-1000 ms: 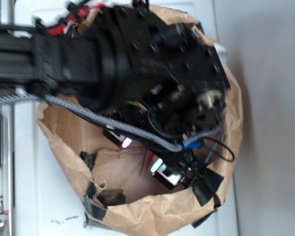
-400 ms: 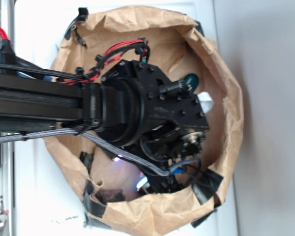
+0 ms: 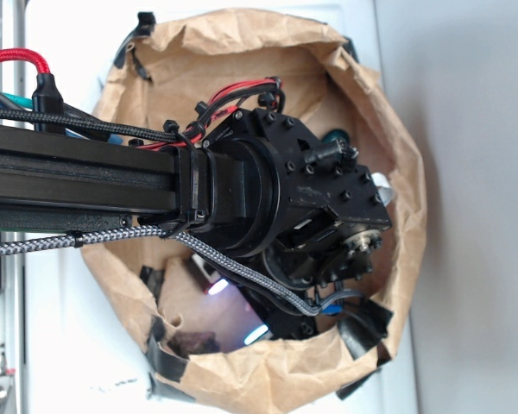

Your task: Grab the rock.

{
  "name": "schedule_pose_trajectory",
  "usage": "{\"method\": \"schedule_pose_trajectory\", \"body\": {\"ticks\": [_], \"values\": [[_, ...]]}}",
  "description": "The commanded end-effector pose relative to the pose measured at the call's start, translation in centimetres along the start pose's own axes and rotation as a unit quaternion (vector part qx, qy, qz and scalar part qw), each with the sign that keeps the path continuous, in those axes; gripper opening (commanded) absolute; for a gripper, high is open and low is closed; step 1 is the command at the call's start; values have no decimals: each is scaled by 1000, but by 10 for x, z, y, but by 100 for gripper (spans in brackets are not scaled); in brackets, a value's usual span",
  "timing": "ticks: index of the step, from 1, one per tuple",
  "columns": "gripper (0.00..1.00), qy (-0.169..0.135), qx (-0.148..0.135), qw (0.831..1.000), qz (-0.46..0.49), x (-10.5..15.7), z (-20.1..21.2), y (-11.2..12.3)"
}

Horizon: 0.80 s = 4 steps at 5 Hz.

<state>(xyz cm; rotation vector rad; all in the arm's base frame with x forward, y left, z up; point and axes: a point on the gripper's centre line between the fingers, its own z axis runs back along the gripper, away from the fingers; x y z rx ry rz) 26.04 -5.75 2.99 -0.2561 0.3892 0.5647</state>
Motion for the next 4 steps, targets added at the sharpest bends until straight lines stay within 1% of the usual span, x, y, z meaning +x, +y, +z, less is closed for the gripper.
{"method": "schedule_pose_trajectory", "body": {"ticks": [1,2,3,4], "values": [[100,-17,-13,1000,-6,5,11,-1],[100,-17,-13,1000,-6,5,11,-1],[100,-42,-42,998,-18,-4,12,3],[100,-67,-52,996,-12,-3,15,-3]]}}
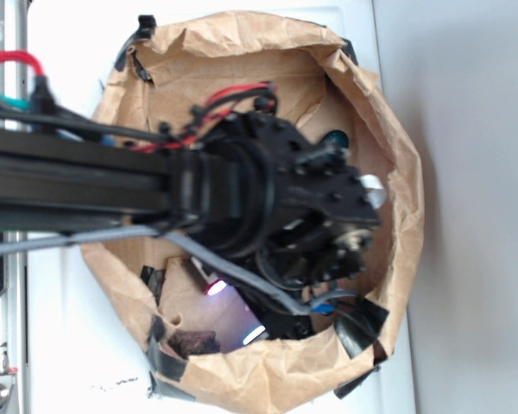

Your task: Grab the rock.

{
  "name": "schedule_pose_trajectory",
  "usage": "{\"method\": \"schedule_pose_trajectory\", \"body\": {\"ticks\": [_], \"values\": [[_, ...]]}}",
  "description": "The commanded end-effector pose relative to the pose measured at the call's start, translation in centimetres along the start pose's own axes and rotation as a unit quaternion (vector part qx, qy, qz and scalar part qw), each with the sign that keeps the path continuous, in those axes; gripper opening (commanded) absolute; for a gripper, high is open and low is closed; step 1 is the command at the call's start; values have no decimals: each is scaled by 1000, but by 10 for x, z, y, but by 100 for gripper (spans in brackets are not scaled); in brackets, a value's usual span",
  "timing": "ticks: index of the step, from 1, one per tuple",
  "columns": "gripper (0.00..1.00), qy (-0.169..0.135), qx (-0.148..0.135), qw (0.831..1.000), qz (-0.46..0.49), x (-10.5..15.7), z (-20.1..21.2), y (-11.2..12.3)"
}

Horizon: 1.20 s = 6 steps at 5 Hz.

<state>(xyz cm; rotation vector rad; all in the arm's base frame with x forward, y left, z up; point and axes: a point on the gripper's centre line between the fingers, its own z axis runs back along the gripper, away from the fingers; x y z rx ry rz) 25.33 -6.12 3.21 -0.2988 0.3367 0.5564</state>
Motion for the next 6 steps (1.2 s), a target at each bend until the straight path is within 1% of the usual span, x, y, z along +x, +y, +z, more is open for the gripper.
{"method": "schedule_pose_trajectory", "body": {"ticks": [1,2,3,5,6], "values": [[100,-54,-30,998,-5,-3,17,-4],[100,-37,-29,999,-13,-8,17,-3],[100,-14,-31,999,-24,-19,17,0],[100,13,-19,999,-41,-34,5,-1],[100,21,-14,999,-46,-39,0,-2]]}}
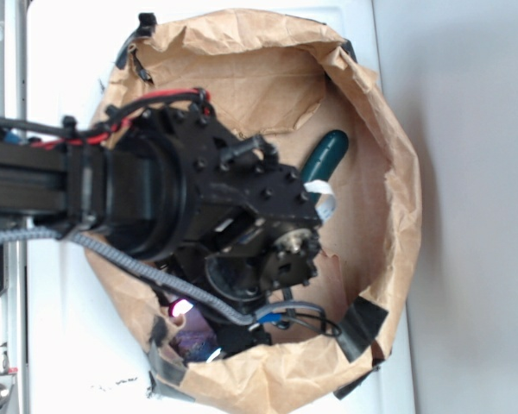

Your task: Grab the rock.

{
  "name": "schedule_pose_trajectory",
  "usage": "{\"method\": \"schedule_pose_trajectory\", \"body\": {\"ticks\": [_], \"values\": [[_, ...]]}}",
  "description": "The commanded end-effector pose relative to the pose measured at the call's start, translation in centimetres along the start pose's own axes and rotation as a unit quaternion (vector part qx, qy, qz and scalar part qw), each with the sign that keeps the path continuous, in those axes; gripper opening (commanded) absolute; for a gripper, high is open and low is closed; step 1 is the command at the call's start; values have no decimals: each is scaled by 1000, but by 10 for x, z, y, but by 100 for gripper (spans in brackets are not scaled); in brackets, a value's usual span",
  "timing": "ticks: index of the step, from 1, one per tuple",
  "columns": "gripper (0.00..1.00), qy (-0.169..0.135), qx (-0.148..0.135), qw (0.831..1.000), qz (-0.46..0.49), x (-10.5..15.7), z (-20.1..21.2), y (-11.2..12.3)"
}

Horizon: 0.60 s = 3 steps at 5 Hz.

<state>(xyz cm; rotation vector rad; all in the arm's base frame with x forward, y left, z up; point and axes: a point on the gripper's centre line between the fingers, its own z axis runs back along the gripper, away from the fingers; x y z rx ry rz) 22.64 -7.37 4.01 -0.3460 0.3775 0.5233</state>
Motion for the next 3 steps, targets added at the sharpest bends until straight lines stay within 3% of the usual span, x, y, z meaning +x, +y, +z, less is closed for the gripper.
{"method": "schedule_pose_trajectory", "body": {"ticks": [1,3], "values": [[100,0,3,999,-33,-10,-4,-7],[100,-26,17,998,-46,-8,-34,-13]]}}
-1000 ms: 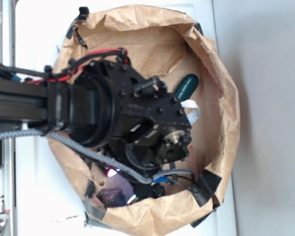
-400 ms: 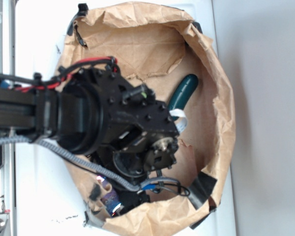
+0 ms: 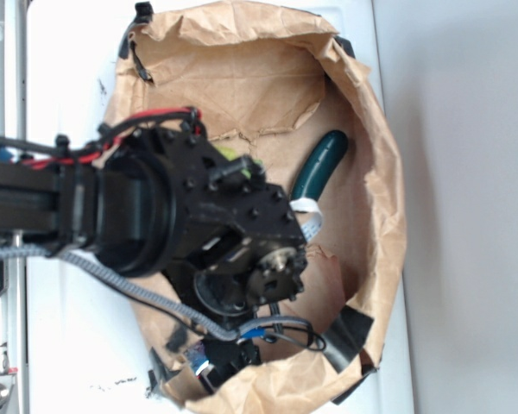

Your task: Grab the rock.

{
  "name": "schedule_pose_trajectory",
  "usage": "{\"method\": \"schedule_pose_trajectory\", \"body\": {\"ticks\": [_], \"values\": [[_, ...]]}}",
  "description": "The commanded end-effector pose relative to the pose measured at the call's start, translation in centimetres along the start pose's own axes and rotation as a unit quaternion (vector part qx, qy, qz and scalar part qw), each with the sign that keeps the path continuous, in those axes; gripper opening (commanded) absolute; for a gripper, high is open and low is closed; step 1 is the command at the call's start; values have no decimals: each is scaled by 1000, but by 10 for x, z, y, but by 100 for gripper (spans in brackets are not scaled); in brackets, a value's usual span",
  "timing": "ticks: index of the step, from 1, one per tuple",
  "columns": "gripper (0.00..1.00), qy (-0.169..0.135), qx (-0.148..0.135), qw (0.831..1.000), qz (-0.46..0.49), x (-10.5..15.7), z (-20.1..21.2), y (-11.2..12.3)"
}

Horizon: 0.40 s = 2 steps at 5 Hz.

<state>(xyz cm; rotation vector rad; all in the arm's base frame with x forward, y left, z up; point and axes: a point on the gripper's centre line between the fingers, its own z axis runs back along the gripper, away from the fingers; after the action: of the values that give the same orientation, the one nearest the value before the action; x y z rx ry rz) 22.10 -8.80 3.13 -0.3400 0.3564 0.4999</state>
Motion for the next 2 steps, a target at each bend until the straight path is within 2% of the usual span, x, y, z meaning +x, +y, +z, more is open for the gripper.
{"method": "schedule_pose_trajectory", "body": {"ticks": [1,2], "values": [[0,-26,13,999,-26,2,-28,-1],[0,-35,7,999,-26,4,-28,4]]}}
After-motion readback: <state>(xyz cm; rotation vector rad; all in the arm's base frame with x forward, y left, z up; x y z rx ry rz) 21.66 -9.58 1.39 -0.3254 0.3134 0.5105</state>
